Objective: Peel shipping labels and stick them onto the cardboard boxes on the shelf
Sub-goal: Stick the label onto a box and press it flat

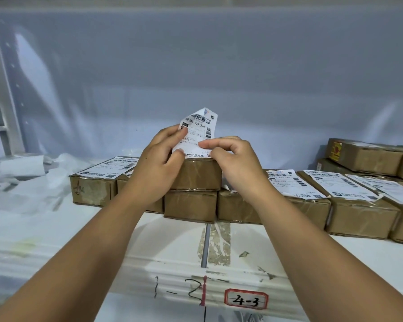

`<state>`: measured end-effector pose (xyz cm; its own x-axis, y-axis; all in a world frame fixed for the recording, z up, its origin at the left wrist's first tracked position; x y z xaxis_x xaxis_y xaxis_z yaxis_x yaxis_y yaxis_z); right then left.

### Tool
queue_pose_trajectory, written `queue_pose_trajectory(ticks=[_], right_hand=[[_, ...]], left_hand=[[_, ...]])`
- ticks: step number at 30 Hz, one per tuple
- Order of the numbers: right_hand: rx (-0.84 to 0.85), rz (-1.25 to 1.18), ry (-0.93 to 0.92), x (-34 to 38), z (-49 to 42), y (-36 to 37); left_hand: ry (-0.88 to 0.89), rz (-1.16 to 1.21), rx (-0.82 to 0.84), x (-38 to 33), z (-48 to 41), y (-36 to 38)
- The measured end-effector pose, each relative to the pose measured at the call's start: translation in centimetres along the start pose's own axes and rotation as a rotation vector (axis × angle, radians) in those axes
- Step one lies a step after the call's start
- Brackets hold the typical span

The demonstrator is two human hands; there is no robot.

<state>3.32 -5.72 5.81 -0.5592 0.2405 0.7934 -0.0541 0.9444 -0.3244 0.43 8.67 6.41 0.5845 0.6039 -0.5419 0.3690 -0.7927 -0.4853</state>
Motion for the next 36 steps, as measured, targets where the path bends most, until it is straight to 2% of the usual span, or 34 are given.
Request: queue_pose_trajectory(ticks=[6, 13, 18, 23, 26, 32, 36], right_hand=[[0.083, -0.007, 0.075, -0.5, 0.0, 0.2], [0.030, 0.068, -0.003, 0.3, 0.0, -0.1], [0.015, 0.129, -0.025, 0.4, 0.0, 0.0], [0.004, 0.138, -0.003, 0.4, 0.2, -0.2], [-0.007, 0.121, 0.004, 0.5, 0.5, -0.2], [-0.020, 0.156, 0.055, 0.1, 0.6, -0.6], [0.001, 0.163, 0.026, 0.3, 0.6, -0.5]], left_hand=[[-0.104, 0.036, 0.036, 1.2, 0.1, 0.3], [-0.132, 0.084, 0.127, 1.8, -0.1, 0.9], [-0.157, -0.083, 0.047, 2.1, 0.0, 0.1], [-0.009, -0.434, 0.043, 0.0, -0.1, -0.6], [0.121, -0.521, 0.214, -1.6, -0.5, 0.5], [-0.193, -0.108, 0.538, 0.5, -2.3, 1.6], [-0.278, -0.284, 0.727, 1.7, -3.5, 3.0]])
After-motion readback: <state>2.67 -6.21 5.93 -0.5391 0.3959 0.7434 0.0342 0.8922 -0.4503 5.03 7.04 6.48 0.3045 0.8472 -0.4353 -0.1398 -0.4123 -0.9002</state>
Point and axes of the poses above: each hand's wrist, its own z-axis away from the middle knuckle, its own y-axis out of the palm, x = y × z, the point moved 10 cm from there along -z, towards the middle knuckle, and after that the axes turned 8 degrees about x, right-handed, at the moved point
